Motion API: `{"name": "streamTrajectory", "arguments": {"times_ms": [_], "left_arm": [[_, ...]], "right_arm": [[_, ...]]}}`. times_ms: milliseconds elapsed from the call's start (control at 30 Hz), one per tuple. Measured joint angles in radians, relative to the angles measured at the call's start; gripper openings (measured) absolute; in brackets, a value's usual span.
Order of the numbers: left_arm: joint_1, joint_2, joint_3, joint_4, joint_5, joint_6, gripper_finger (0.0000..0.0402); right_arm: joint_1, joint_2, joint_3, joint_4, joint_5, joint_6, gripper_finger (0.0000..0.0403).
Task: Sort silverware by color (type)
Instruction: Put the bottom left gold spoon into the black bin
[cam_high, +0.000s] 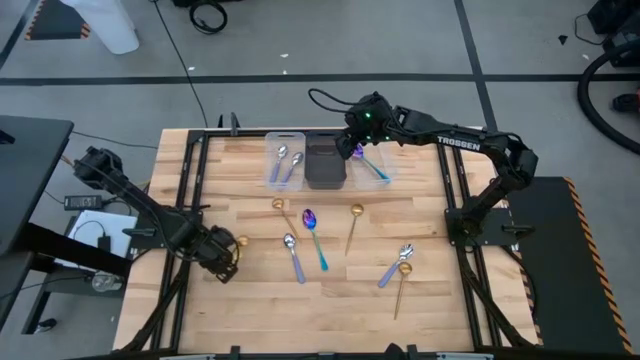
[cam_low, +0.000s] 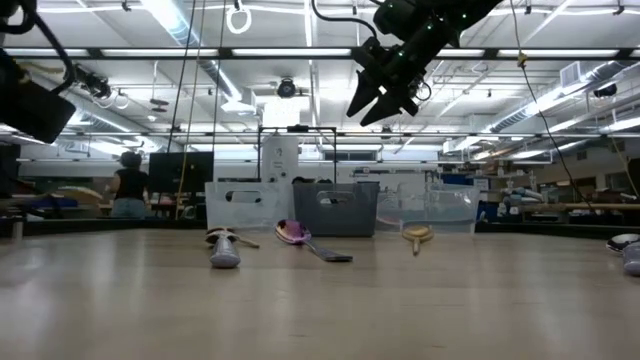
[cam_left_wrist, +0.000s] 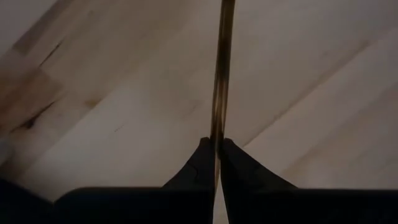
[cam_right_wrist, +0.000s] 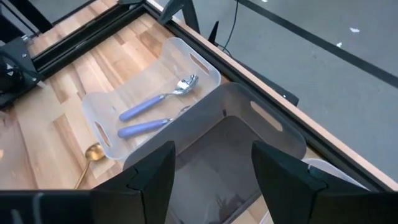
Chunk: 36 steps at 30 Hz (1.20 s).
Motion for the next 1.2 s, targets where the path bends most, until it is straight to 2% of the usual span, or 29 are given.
{"name": "streamTrajectory", "arguments": {"times_ms": [167, 367, 567, 833, 1200], "left_arm": [[0.056, 0.0, 0.038, 0.003, -0.044, 0.068, 0.0013], [0.186, -0.002, 0.091, 0.044, -0.112, 0.245, 0.0013], [0.36, -0.002, 0.122, 0.178, -0.113, 0.462, 0.0014], [0.591, -0.002, 0.168, 0.225, -0.106, 0.645, 0.0016], [0.761, -0.002, 0.227, 0.436, -0.097, 0.782, 0.0017]], "right_arm": [[0.0, 0.0, 0.0, 0.001, -0.012, -0.021, 0.0222], [0.0, 0.0, 0.0, 0.001, -0.097, -0.038, 0.0222], [0.0, 0.001, 0.0, 0.001, -0.162, -0.056, 0.0222], [0.0, 0.001, 0.0, 0.001, -0.166, -0.047, 0.0222], [0.0, 0.001, 0.0, 0.001, -0.185, -0.045, 0.0222]]}}
